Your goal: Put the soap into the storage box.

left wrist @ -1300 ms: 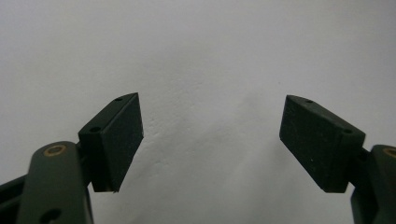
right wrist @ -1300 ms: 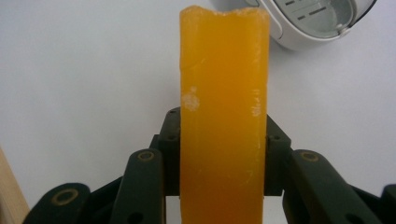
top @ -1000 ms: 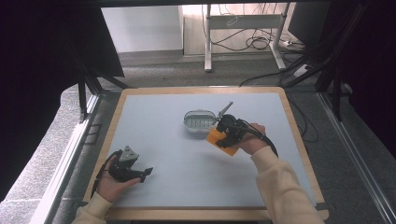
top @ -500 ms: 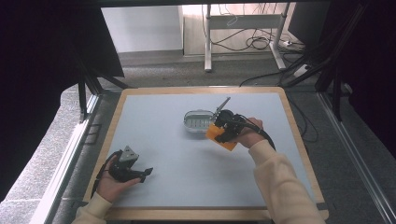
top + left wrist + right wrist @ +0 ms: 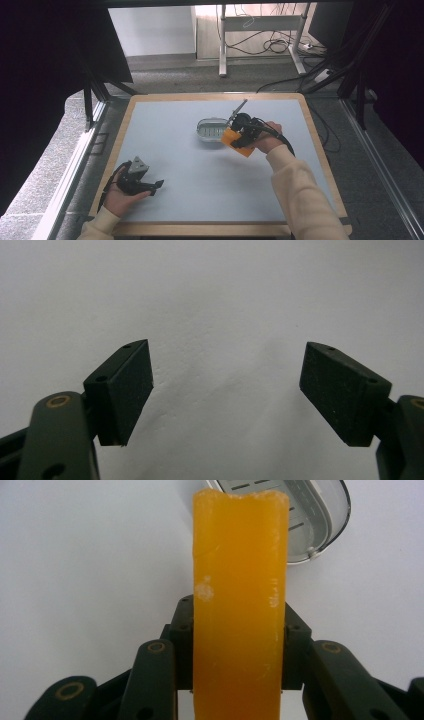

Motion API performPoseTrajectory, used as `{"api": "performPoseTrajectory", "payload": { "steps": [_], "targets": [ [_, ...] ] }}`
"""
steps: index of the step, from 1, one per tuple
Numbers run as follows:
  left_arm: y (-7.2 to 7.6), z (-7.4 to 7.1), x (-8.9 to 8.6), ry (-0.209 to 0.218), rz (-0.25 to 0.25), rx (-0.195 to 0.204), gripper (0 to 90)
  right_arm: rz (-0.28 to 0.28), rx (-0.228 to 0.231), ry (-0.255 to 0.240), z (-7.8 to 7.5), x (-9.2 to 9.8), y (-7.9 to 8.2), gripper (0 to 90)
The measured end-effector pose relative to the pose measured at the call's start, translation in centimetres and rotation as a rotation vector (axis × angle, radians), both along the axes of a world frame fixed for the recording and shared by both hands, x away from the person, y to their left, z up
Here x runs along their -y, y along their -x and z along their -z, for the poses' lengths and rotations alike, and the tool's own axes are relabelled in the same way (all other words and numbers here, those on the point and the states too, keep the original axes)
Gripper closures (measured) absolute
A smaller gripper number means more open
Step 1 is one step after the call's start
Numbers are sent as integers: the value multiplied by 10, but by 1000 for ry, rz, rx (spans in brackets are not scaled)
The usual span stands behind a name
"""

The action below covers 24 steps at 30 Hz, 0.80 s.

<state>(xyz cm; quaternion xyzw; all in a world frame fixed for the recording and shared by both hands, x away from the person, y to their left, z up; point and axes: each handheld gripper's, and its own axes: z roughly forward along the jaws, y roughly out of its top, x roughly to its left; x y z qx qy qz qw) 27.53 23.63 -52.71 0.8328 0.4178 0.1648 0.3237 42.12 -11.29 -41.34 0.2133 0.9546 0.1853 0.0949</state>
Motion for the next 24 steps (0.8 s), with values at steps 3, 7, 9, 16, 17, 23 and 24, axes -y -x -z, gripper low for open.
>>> {"api": "performPoseTrajectory", "payload": {
  "steps": [3, 7, 9, 16, 17, 23, 24],
  "targets": [
    [0, 0, 0, 3, -2, 0, 214, -11, 0, 5, 0, -2, -2, 620],
    [0, 0, 0, 2, -2, 2, 214, -33, 4, 6, -2, -6, -6, 620],
    [0, 0, 0, 4, -4, 3, 213, -41, 4, 6, -4, -8, -8, 620],
    [0, 0, 0, 8, -3, 3, 213, -59, 6, 2, -8, -14, -15, 620],
    [0, 0, 0, 8, -3, 3, 213, -59, 6, 2, -8, -14, -15, 620],
    [0, 0, 0, 9, -4, 5, 213, -68, 7, 2, -12, -17, -21, 620],
    [0, 0, 0, 8, -3, 3, 214, -69, 7, 1, -13, -18, -22, 620]
  ]
}}
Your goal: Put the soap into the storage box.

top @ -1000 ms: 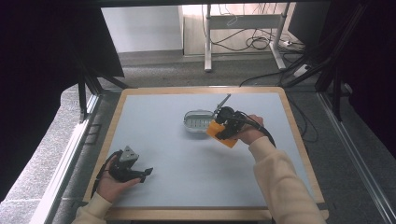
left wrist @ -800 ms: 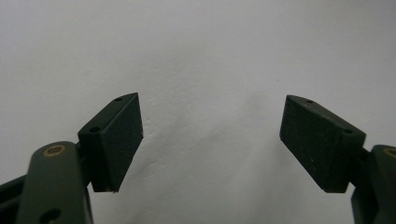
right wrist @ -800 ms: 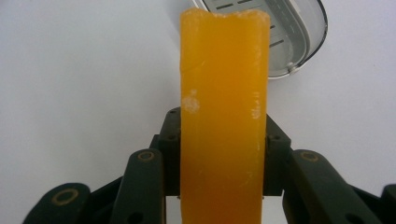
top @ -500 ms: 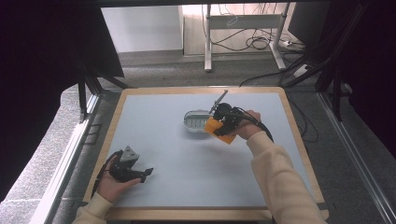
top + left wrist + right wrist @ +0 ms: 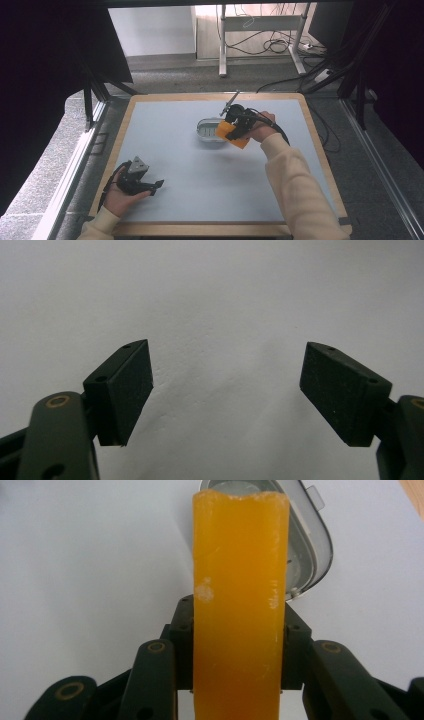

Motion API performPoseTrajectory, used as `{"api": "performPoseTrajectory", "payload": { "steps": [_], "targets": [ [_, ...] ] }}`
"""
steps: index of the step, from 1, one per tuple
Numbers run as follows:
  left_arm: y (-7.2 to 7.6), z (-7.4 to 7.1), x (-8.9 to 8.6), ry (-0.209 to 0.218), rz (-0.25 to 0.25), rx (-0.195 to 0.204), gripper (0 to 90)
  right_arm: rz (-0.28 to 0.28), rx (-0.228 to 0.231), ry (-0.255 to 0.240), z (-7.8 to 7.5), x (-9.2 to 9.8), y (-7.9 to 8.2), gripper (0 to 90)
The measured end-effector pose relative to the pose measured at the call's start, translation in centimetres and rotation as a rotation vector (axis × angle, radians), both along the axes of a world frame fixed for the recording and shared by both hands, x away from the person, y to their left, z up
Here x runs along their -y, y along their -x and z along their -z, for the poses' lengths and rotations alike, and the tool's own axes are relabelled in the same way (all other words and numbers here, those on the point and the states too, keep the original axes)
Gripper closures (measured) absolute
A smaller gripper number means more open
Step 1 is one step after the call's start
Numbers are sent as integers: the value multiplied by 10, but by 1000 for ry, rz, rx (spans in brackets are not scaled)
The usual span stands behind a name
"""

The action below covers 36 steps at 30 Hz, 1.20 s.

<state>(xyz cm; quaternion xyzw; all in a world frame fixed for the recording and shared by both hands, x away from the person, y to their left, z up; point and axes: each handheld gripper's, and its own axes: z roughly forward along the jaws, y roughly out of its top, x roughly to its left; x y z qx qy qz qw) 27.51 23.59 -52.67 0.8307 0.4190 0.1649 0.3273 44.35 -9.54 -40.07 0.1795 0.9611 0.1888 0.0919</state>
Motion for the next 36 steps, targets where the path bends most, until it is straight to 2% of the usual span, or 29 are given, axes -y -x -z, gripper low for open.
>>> {"api": "performPoseTrajectory", "payload": {
  "steps": [4, 16, 18, 23, 28, 36],
  "targets": [
    [0, 0, 0, -6, 6, -1, 214, 4, -3, -14, -3, 0, -7, 620],
    [-1, 0, 0, -11, 8, 1, 215, -18, -13, 9, -3, -10, -28, 620],
    [-1, 0, 0, -11, 8, 2, 215, -32, -29, -10, -2, -12, -33, 620],
    [-1, 0, 0, -15, 10, 2, 215, -31, -30, -3, 1, -16, -38, 620],
    [-1, 0, -1, -15, 8, 4, 216, -61, -41, 15, 6, -23, -47, 620],
    [-1, -1, -1, -11, 9, 8, 216, -73, -33, 18, 4, -32, -55, 620]
  ]
}}
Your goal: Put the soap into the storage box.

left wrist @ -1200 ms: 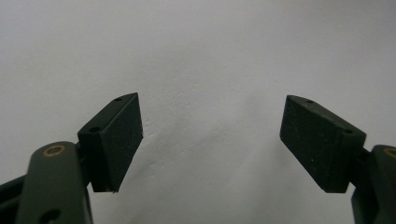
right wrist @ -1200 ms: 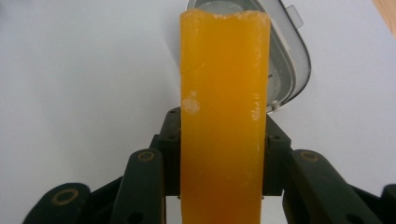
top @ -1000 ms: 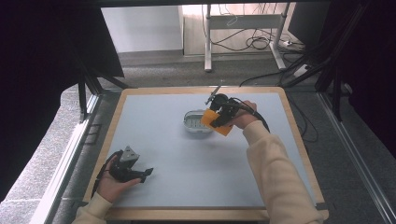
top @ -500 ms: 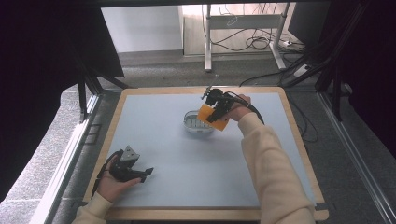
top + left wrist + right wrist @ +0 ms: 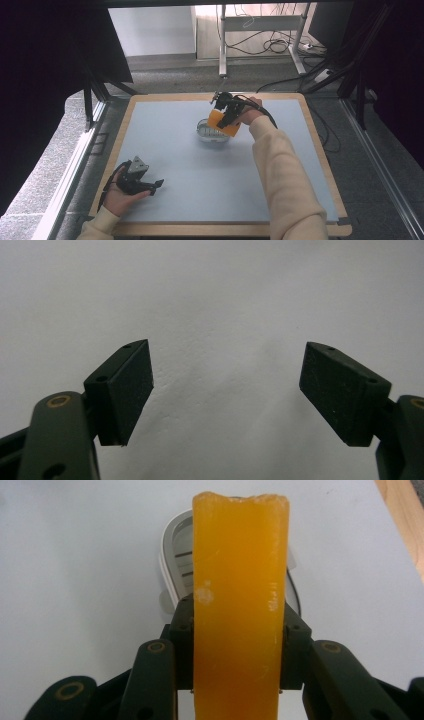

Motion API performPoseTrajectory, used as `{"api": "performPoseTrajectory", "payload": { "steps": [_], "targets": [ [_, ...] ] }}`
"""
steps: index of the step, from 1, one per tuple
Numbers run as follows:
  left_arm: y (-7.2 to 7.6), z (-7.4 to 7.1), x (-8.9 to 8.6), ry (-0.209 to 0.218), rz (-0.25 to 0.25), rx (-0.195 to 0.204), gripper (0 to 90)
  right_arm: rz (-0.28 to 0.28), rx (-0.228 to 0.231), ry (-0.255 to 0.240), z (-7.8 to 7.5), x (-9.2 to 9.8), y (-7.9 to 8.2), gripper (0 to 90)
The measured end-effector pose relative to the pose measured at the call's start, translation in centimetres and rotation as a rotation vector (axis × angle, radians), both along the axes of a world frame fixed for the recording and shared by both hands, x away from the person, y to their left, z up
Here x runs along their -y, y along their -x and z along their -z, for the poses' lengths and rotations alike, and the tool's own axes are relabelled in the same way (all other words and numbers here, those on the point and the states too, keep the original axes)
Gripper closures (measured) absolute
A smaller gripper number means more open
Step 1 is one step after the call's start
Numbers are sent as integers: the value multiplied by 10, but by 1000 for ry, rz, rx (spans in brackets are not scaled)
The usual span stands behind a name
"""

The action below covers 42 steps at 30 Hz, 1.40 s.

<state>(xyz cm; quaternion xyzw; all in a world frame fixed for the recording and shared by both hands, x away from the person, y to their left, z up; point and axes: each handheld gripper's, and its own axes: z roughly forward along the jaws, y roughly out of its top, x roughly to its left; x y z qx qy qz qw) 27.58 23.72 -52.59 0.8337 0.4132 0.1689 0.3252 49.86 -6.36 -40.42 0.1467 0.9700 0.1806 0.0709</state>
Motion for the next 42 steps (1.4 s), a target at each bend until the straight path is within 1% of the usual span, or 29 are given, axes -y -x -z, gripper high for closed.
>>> {"api": "performPoseTrajectory", "payload": {
  "steps": [6, 8, 10, 14, 16, 18, 21, 23, 28, 31, 33, 34, 36, 38, 42],
  "targets": [
    [0, -1, 0, -2, 0, 2, 216, -8, 12, 0, -3, -4, -7, 620],
    [0, 0, 0, 1, -2, 3, 216, -8, 11, 7, -3, -6, -9, 620],
    [0, 0, 0, -1, 0, 3, 216, -21, 17, 16, -4, -7, -11, 620],
    [0, 0, 0, -3, 1, 3, 217, -35, 16, 4, -5, -10, -14, 620],
    [0, 0, 0, -4, 0, 2, 217, -51, 21, 0, -5, -11, -15, 620],
    [0, 0, 0, -5, 1, 0, 217, -87, 28, 12, -3, -13, -17, 620],
    [1, 0, 0, -7, 2, -1, 217, -97, 37, 20, -1, -16, -17, 620],
    [1, 0, -1, -6, 0, 0, 217, -106, 41, 19, 1, -18, -20, 620],
    [1, 0, -2, -2, -4, 2, 217, -120, 37, 27, 4, -23, -22, 620],
    [1, 0, -2, -5, -2, -1, 217, -145, 36, 41, 7, -26, -23, 620],
    [1, 0, -3, -4, -2, 2, 218, -146, 38, 43, 9, -28, -24, 620],
    [1, 0, -3, -4, -5, 2, 218, -164, 38, 55, 10, -29, -26, 620],
    [1, 0, -4, 1, -10, 5, 218, -168, 40, 54, 10, -30, -26, 620],
    [1, -1, -5, 2, -12, 5, 218, -174, 32, 58, 11, -30, -27, 620],
    [1, 0, -4, 1, -11, 2, 218, -204, 33, 78, 16, -31, -28, 620]
  ]
}}
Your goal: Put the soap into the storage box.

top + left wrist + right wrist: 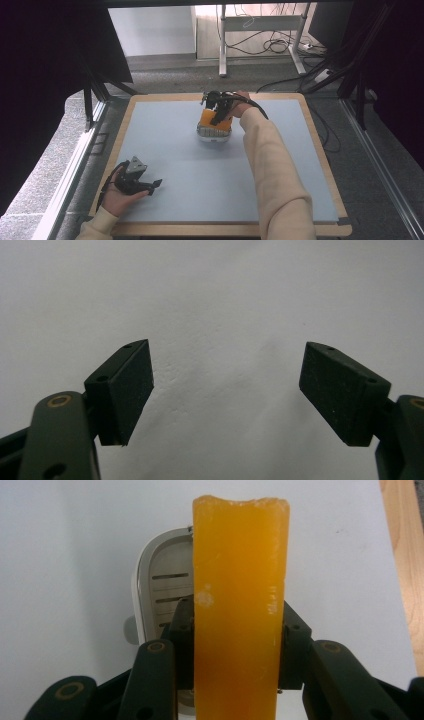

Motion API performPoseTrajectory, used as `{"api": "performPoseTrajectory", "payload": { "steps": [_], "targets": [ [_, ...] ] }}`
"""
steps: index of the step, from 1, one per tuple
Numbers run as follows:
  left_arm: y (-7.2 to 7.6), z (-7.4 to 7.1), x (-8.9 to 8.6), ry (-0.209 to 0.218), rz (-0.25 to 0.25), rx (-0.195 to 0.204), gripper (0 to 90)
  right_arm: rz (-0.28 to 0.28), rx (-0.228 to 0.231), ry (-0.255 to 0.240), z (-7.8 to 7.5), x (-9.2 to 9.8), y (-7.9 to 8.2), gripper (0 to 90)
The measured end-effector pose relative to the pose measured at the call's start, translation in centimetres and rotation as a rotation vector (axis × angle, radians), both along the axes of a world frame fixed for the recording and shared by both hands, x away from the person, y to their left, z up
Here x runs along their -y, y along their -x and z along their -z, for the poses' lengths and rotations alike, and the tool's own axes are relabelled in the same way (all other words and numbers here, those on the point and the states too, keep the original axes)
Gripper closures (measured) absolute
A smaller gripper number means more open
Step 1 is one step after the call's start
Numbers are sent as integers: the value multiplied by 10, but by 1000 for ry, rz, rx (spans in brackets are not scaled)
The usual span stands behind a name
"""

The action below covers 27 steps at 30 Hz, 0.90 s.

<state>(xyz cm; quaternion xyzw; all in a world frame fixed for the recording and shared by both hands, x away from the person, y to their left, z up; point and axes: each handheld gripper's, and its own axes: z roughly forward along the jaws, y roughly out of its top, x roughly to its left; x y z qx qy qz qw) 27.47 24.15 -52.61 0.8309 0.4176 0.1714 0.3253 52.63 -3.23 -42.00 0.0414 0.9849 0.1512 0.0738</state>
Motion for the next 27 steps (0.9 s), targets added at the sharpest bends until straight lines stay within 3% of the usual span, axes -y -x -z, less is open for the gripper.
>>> {"api": "performPoseTrajectory", "payload": {
  "steps": [8, 17, 24, 27],
  "targets": [
    [0, -1, -1, 9, -6, 7, 218, -47, -9, 26, 6, -2, 0, 620],
    [0, -1, 0, -11, 2, 9, 218, -98, -27, 74, 16, -8, 1, 619],
    [0, -1, 0, -15, 4, 9, 217, -99, -40, 77, 21, -11, 1, 608],
    [0, -1, 0, -16, 5, 7, 217, -67, -12, 57, 18, -11, 0, 530]
  ]
}}
